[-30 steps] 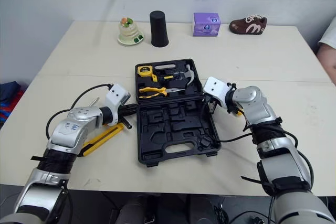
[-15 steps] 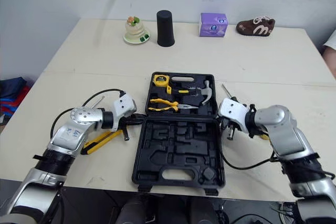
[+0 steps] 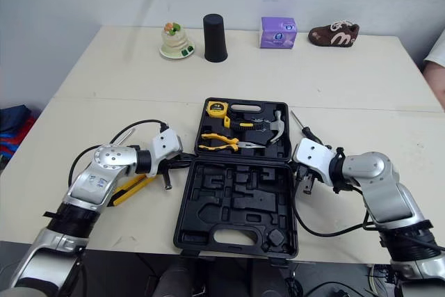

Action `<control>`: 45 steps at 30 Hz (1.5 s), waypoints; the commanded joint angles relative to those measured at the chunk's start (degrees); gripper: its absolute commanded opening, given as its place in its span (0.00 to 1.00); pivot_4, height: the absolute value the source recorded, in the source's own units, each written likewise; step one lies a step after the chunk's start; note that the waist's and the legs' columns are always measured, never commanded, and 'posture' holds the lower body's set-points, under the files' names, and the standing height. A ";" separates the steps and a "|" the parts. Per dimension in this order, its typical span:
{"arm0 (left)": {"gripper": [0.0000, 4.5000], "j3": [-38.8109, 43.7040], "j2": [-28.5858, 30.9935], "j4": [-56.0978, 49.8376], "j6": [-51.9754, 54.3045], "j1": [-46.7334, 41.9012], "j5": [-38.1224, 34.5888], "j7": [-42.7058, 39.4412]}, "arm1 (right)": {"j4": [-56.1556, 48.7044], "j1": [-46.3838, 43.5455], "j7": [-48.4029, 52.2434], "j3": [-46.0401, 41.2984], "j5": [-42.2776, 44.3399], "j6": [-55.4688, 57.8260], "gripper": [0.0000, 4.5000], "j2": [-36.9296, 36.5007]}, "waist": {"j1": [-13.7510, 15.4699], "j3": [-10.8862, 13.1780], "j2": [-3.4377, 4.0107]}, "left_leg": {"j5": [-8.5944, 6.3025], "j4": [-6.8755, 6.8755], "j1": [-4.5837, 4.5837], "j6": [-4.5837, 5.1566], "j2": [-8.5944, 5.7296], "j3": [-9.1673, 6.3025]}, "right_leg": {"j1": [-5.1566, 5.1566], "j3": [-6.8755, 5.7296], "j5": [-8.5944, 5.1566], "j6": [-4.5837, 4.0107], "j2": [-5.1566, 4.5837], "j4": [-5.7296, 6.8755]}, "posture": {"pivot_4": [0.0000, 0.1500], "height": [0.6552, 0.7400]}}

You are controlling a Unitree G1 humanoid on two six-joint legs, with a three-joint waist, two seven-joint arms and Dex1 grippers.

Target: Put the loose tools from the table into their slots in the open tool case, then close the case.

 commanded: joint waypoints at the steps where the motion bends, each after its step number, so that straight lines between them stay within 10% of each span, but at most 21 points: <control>1: 0.15 7.90 2.36 -5.34 1.06 0.61 -5.18 0.01 | -1.90 0.17 1.51 -7.62 6.16 -3.94 0.00 -2.01 | 0.00 0.03 -0.01 | 0.01 0.00 0.00 -0.01 0.01 0.00 | -0.01 0.00 0.00 0.00 0.01 0.01 | 1.00 1.00; 10: 1.00 32.59 15.80 3.85 -12.46 13.85 -13.88 -8.09 | -6.19 20.89 5.01 -39.01 16.88 -10.77 0.87 -5.54 | 0.25 0.03 -0.02 | -0.03 -0.21 0.07 -0.05 0.10 -0.05 | 0.06 -0.10 -0.05 -0.05 -0.04 -0.22 | 1.00 1.00; 12: 1.00 37.48 17.01 9.07 -15.61 16.59 -14.30 -7.72 | -5.12 24.71 4.49 -44.55 17.69 -14.17 1.00 -4.37 | 0.06 0.03 -0.02 | -0.12 -0.20 0.10 0.01 0.06 -0.05 | 0.09 -0.11 -0.04 -0.03 -0.11 -0.22 | 1.00 1.00; 23: 1.00 53.78 23.58 35.33 -26.68 27.64 -12.41 2.66 | 18.38 41.39 1.55 -60.01 17.21 -30.46 1.00 -0.37 | -0.14 -0.06 -0.18 | -0.72 -0.32 0.25 0.16 0.02 -0.10 | 0.26 -0.16 -0.05 -0.07 -0.40 -0.47 | 1.00 1.00; 30: 1.00 53.61 22.85 30.43 -22.54 30.44 -15.50 0.32 | 27.64 43.25 0.42 -58.97 18.31 -36.27 1.00 -1.86 | -0.39 -0.07 -0.11 | -0.74 -0.46 0.29 0.05 0.05 -0.13 | 0.23 -0.18 -0.11 -0.17 -0.42 -0.46 | 1.00 1.00; 45: 1.00 33.96 23.47 4.48 10.61 22.07 -19.13 3.34 | -15.48 31.95 2.20 -34.43 37.81 -23.53 1.00 6.68 | -1.34 -0.04 -0.01 | -0.31 -0.51 0.34 -0.55 0.20 -0.33 | 0.22 0.15 -0.17 -0.29 -0.08 -0.06 | 1.00 1.00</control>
